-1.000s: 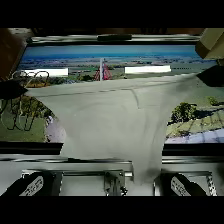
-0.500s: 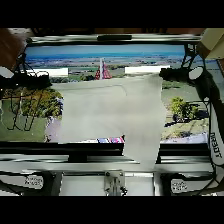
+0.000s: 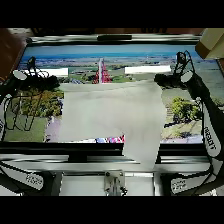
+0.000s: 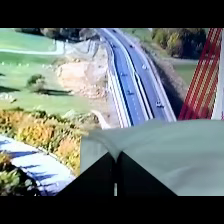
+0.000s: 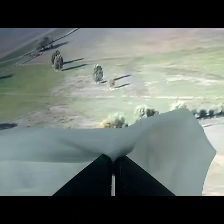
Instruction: Fold the shirts.
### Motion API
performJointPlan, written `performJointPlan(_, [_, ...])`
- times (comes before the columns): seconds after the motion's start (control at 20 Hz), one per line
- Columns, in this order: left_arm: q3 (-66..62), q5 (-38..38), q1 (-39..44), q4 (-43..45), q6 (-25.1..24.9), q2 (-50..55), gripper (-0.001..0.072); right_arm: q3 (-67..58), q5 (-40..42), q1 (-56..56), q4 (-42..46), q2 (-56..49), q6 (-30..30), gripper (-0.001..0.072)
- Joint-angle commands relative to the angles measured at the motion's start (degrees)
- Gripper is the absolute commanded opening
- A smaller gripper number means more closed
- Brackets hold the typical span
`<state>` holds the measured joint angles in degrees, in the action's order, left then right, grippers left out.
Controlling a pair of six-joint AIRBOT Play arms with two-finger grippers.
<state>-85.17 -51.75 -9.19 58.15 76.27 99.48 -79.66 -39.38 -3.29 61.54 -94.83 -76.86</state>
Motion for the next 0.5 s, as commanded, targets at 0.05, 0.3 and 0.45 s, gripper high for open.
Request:
performJointPlan(0.05, [0.1, -20.0, 0.2, 6.2, -0.1, 0.0, 0.0032, 0.0, -20.6, 0.0, 8.3, 1.4, -3.2, 0.0071])
performJointPlan(0.3, [0.5, -25.2, 0.2, 6.3, 1.9, 0.1, 0.0032, 0.0, -28.2, -0.1, 17.8, 1.3, -8.5, 0.0071])
performJointPlan(0.45, [0.5, -25.9, -0.8, 6.8, 2.0, 0.0, 0.0032, 0.0, -26.1, -0.1, 18.3, 1.3, -8.8, 0.0071])
